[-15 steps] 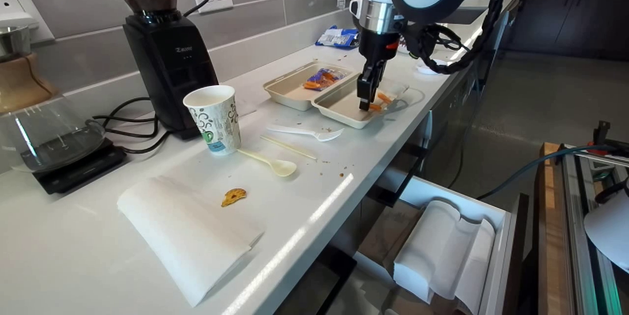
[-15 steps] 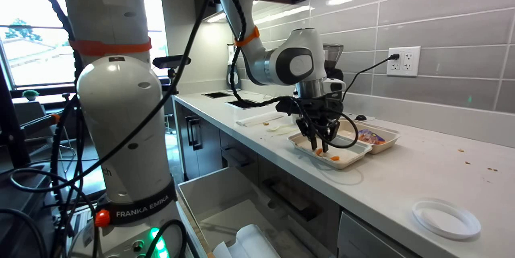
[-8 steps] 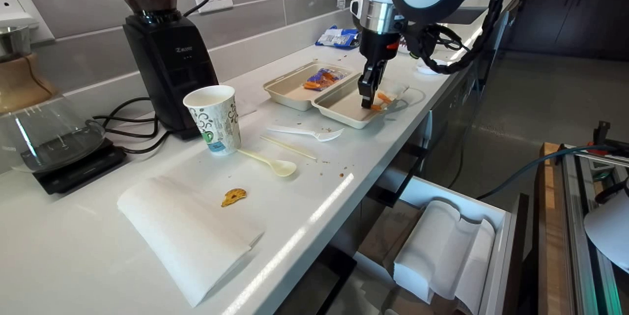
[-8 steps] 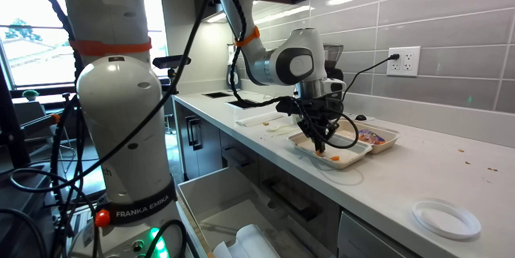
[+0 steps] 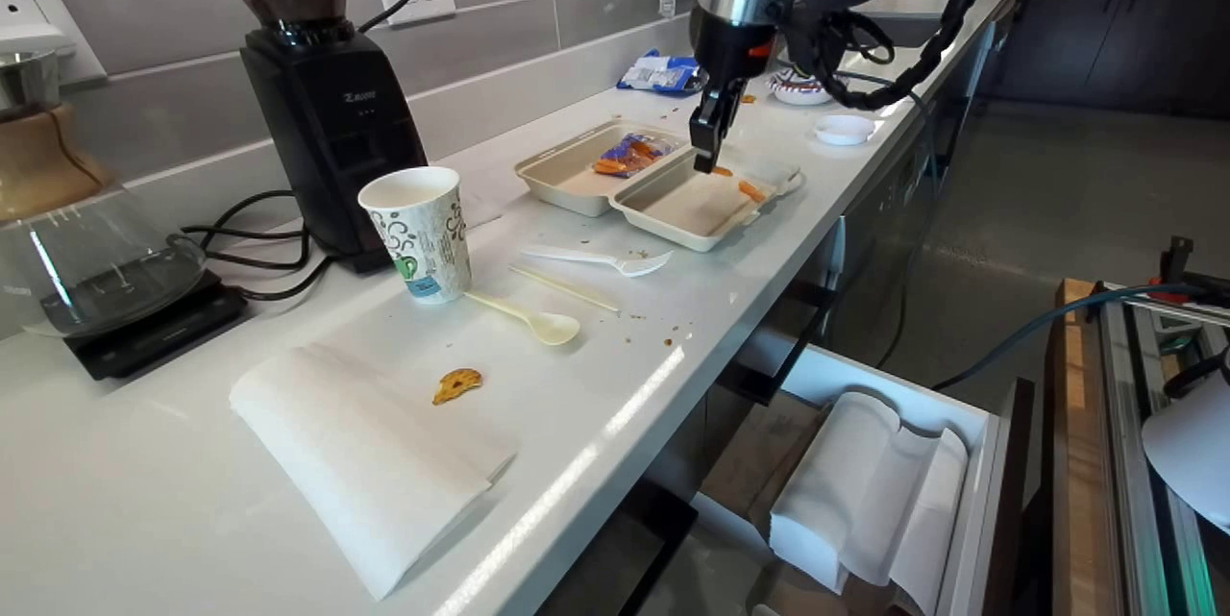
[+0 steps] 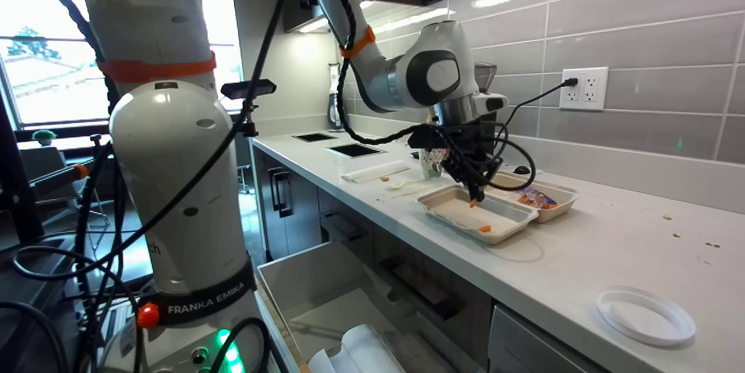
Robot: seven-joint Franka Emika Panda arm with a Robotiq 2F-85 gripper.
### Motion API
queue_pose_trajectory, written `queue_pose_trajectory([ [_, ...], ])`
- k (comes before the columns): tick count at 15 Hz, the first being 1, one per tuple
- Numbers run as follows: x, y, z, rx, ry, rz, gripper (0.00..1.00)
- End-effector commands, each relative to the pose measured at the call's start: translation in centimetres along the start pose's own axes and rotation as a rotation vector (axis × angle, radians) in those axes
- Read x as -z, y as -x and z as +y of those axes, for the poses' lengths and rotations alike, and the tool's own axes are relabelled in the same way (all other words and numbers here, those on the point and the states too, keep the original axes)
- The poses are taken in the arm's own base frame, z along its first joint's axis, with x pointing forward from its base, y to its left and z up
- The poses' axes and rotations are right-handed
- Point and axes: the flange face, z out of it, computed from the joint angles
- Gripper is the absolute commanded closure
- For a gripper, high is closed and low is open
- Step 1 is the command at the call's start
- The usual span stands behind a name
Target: Put one orange object in the plastic
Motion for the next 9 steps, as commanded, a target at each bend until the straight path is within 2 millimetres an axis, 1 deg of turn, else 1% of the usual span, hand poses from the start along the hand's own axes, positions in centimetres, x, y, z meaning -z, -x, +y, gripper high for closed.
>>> queue_pose_trajectory([
  [1,3.8,-0.4,2.7,-0.013,0.076,0.068,0.97],
  [2,4.4,-0.7,3.3,-0.019,0.099,0.084,0.97],
  [3,3.1,-1.0,2.4,-0.006,0.06,0.064,0.89],
  [5,4.3,-1.0,3.4,-0.014,0.085,0.085,0.89],
  [8,4.5,-1.0,3.5,-0.017,0.089,0.089,0.89],
  [9,4.5,-1.0,3.4,-0.017,0.089,0.088,0.97],
])
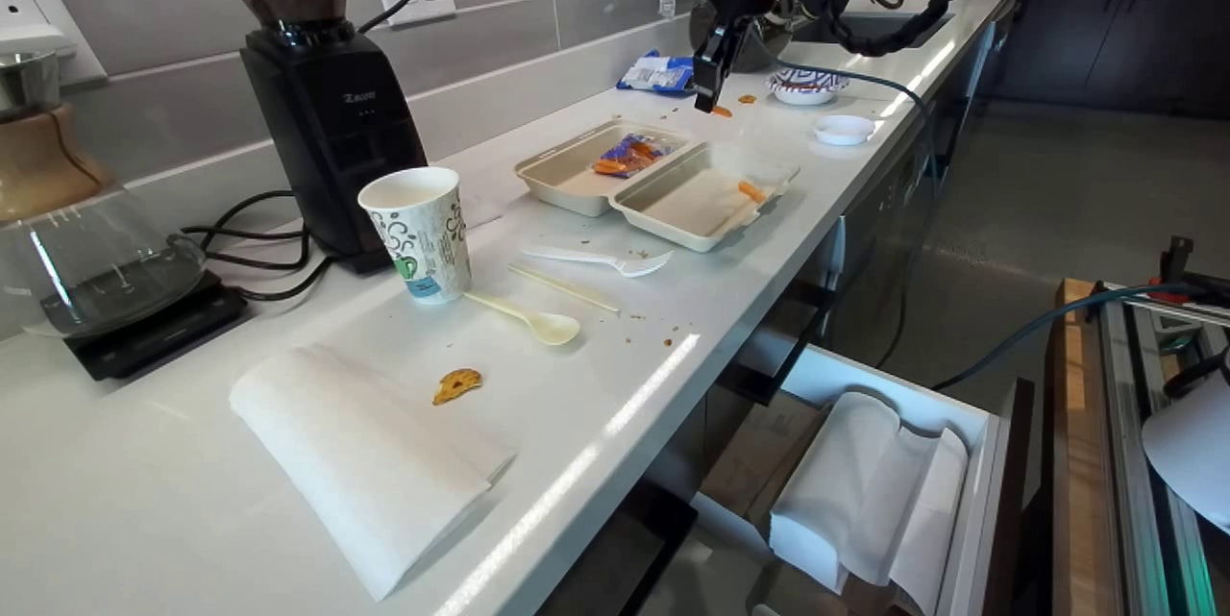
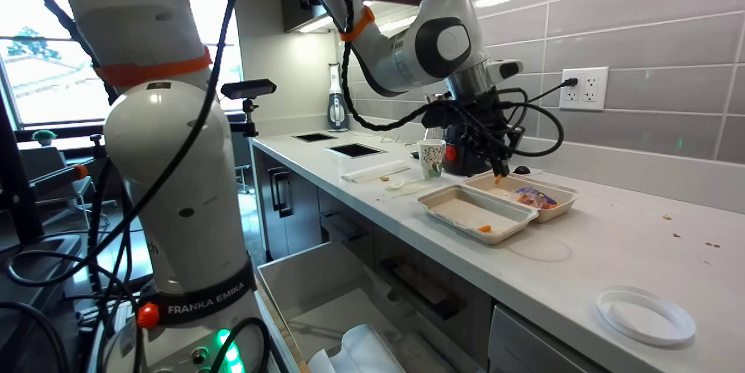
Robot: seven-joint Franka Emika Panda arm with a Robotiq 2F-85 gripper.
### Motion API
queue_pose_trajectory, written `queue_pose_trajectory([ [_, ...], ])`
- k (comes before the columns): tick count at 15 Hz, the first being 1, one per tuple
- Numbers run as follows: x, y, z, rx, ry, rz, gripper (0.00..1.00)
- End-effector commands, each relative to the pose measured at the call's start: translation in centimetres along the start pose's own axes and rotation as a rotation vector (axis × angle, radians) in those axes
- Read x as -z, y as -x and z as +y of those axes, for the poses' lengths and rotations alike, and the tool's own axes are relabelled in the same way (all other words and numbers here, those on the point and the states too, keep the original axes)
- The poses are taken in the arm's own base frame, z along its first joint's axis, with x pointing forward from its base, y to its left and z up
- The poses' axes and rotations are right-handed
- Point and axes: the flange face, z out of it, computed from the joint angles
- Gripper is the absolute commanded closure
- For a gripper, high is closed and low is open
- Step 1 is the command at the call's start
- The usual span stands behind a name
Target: Put one orange object in the plastic
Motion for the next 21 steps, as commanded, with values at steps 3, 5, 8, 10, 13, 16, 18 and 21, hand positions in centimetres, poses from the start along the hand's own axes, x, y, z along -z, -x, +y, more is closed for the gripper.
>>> queue_pose_trajectory([
  [3,-1.3,0.2,0.4,-0.026,-0.036,-0.005,0.97],
  [5,-2.5,0.2,1.2,-0.041,-0.06,-0.018,0.97],
  [8,-3.0,0.1,2.2,-0.043,-0.086,-0.025,0.97],
  [10,-3.0,-0.2,2.7,-0.043,-0.098,-0.018,0.97],
  [13,-2.9,-1.0,2.9,-0.049,-0.141,0.0,0.97],
  [16,-3.0,-2.0,3.3,-0.093,-0.163,0.023,0.97],
  [18,-3.2,-2.6,3.4,-0.101,-0.178,0.028,0.97],
  [21,-3.6,-3.4,3.7,-0.129,-0.198,0.054,0.97],
])
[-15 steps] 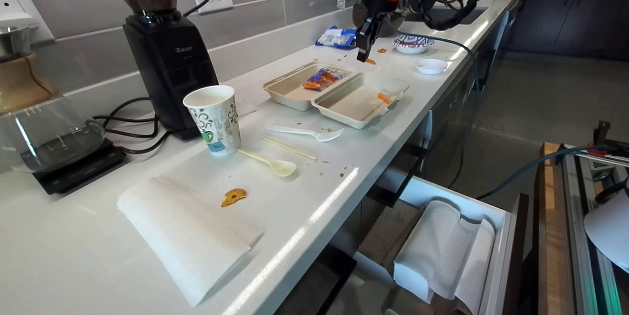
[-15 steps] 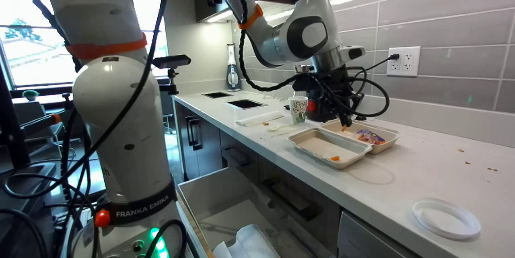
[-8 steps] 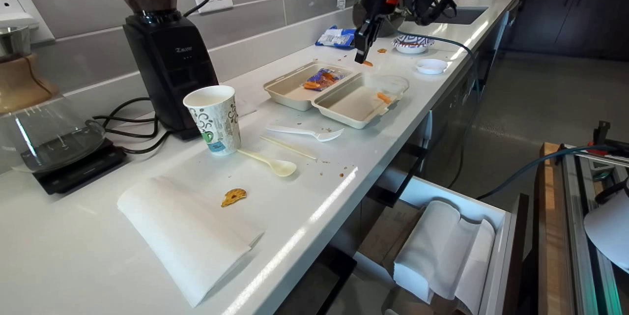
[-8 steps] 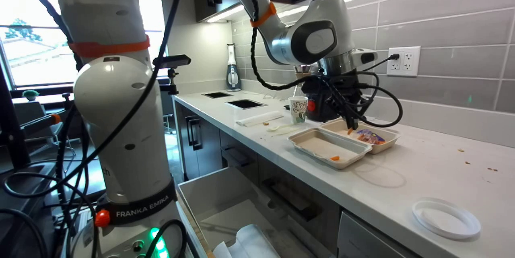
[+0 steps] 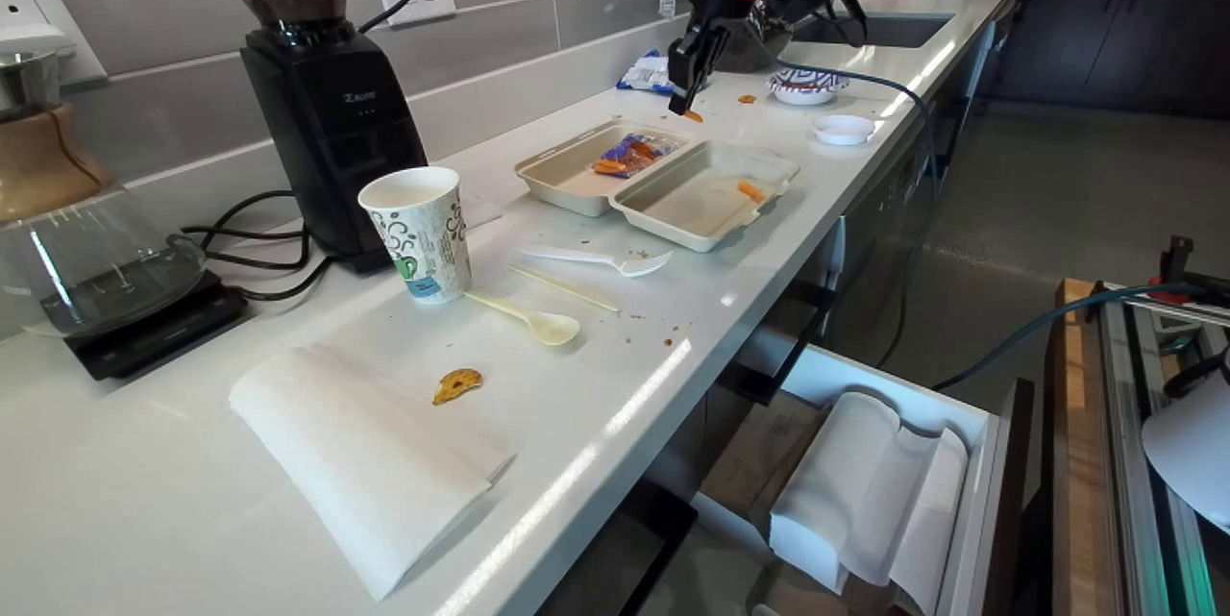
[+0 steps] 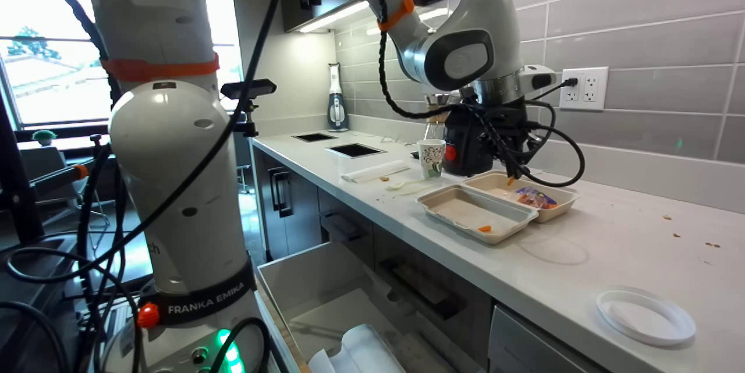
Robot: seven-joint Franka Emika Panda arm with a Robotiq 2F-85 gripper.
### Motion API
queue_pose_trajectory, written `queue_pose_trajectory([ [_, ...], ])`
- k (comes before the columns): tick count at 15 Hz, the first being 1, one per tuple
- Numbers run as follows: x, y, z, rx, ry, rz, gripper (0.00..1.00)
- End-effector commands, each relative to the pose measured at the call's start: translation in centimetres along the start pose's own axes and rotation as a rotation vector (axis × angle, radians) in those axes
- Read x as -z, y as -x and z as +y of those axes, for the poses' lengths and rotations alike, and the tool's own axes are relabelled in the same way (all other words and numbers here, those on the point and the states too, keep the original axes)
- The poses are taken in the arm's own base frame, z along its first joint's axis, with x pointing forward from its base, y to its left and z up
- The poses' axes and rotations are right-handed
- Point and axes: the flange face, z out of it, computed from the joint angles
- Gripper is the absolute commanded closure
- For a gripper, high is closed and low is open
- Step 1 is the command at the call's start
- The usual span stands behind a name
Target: Put one orange object in the plastic
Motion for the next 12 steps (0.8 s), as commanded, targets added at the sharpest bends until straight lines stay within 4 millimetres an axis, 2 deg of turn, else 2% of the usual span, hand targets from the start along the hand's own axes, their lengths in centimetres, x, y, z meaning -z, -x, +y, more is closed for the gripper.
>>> queue_pose_trajectory([
  [1,-1.0,-1.4,0.2,-0.033,-0.037,0.028,0.97],
  [6,-2.3,-2.3,-0.2,-0.034,-0.102,0.032,0.97],
  [12,-4.7,-1.4,0.2,0.005,-0.113,-0.048,0.97],
])
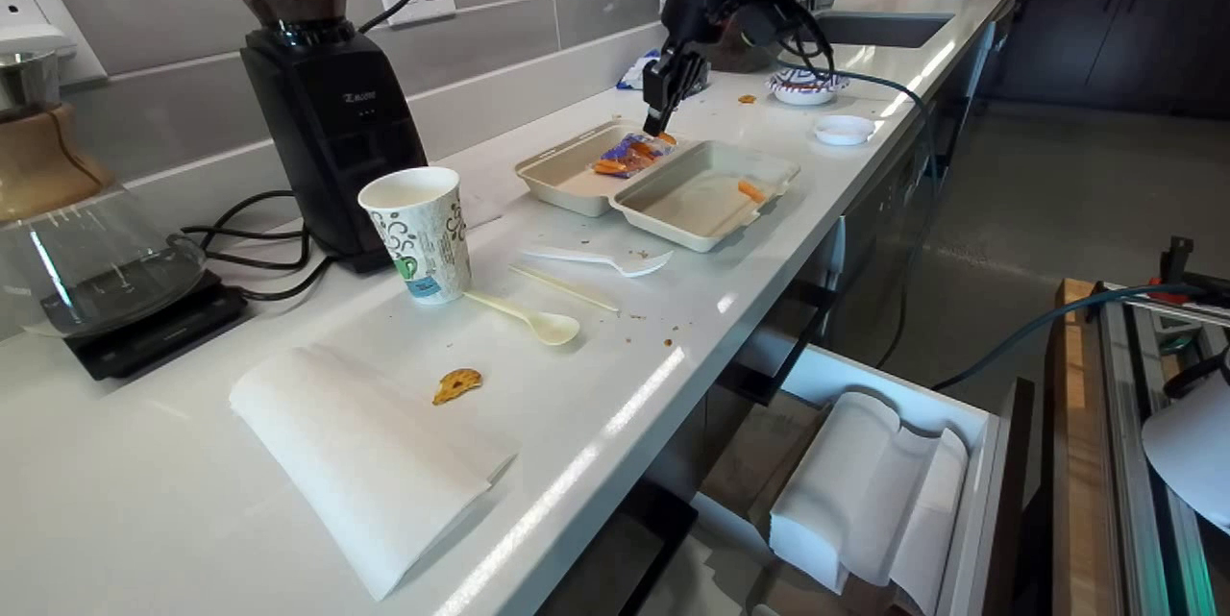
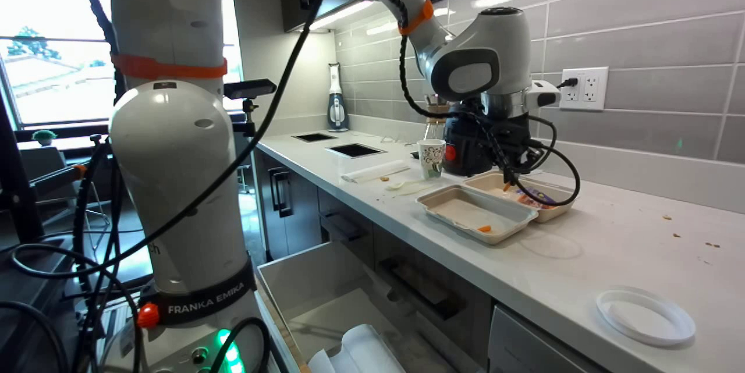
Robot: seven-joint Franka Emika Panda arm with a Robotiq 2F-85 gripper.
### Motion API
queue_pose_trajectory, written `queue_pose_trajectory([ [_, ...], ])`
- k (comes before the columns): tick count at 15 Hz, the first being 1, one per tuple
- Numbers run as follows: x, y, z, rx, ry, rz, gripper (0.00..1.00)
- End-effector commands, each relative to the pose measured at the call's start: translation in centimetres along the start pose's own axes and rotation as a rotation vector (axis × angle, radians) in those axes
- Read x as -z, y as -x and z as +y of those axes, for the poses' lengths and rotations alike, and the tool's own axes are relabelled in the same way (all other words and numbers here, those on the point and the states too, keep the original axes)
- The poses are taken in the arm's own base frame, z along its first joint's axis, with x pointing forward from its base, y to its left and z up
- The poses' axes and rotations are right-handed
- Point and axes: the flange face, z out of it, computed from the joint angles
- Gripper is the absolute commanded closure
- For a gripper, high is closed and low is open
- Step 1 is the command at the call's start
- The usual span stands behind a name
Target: Put one orange object in the plastic
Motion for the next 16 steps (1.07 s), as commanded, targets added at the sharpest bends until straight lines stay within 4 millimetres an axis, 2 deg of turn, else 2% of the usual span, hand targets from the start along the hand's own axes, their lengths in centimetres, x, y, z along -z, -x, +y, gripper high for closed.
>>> queue_pose_trajectory([
  [1,-2.4,-1.3,0.2,0.016,-0.01,-0.052,0.97],
  [8,-4.0,-4.2,0.6,0.017,0.031,-0.054,0.97],
  [11,-3.8,-5.2,0.9,0.022,0.062,-0.064,0.97],
  [16,-3.3,-5.6,0.2,0.045,0.034,-0.117,0.97],
])
